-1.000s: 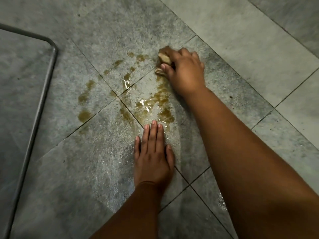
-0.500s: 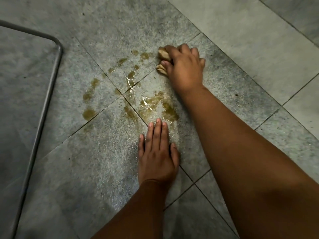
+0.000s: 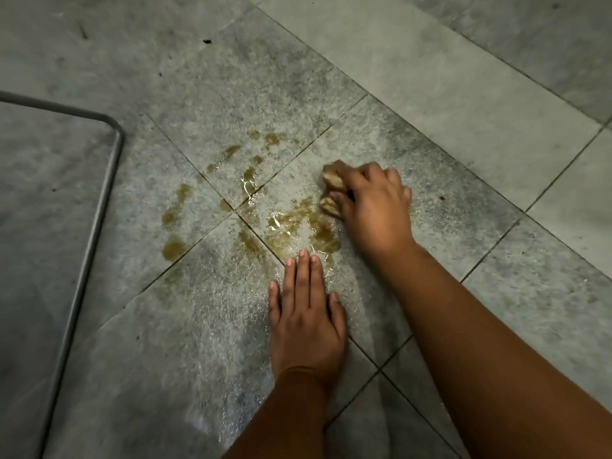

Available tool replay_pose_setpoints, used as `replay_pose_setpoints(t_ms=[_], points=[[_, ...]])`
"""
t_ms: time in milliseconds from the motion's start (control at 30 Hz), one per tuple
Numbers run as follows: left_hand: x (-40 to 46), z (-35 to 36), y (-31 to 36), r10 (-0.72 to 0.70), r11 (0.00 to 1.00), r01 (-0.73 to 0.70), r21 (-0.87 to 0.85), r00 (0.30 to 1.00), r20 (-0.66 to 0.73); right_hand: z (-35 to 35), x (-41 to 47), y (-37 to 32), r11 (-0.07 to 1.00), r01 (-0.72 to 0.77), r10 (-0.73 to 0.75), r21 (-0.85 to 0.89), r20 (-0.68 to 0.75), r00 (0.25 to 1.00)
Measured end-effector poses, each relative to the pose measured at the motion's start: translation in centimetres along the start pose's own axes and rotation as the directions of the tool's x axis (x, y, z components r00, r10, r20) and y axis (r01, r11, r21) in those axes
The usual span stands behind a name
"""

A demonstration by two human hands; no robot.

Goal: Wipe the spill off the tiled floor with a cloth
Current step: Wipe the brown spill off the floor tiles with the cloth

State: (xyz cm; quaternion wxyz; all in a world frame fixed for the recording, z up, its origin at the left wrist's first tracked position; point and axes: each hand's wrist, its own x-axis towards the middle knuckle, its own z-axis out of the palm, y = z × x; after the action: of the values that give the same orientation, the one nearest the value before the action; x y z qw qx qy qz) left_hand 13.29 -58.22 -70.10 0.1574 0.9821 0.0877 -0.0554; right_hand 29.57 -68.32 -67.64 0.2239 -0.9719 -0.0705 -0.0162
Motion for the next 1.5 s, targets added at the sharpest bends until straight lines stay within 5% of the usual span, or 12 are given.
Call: replay_pose_setpoints(t_ms=[167, 467, 800, 1067, 1367, 1500], points=[[0.1, 0.0, 0.0, -0.001, 1.000, 0.001, -0.016, 1.000, -0.013, 0.5, 2.7, -0.8, 0.999, -0.038, 0.038, 0.003, -0.011, 0.999], [0.0, 0.1, 0.2, 0.000, 1.000, 0.000, -0.009, 0.999, -0.051, -1.7, -10.0, 0.5, 0.990, -0.136, 0.137, -0.026, 0.000, 0.991], [0.1, 0.0, 0.2, 0.000, 1.000, 0.001, 0.005, 0.998, -0.070, 0.4, -1.8, -1.3, 0.998, -0.061, 0.061, -0.008, -0.008, 0.998], [0.1, 0.2, 0.2, -0.023, 0.999, 0.025, 0.039, 0.998, -0.067, -0.3, -12.0, -1.3, 0.989, -0.147, 0.147, -0.003, -0.001, 0.989], [0.1, -0.2, 0.3, -0.017, 0.999, 0.019, 0.034, 0.998, -0.062, 1.9, -0.8, -3.6, 1.000, -0.012, 0.012, 0.002, -0.016, 1.000], [0.1, -0.2, 0.5, -0.023, 0.999, 0.025, 0.026, 0.997, -0.076, 1.1, -2.6, -2.7, 1.000, 0.008, -0.008, 0.001, 0.015, 1.000]])
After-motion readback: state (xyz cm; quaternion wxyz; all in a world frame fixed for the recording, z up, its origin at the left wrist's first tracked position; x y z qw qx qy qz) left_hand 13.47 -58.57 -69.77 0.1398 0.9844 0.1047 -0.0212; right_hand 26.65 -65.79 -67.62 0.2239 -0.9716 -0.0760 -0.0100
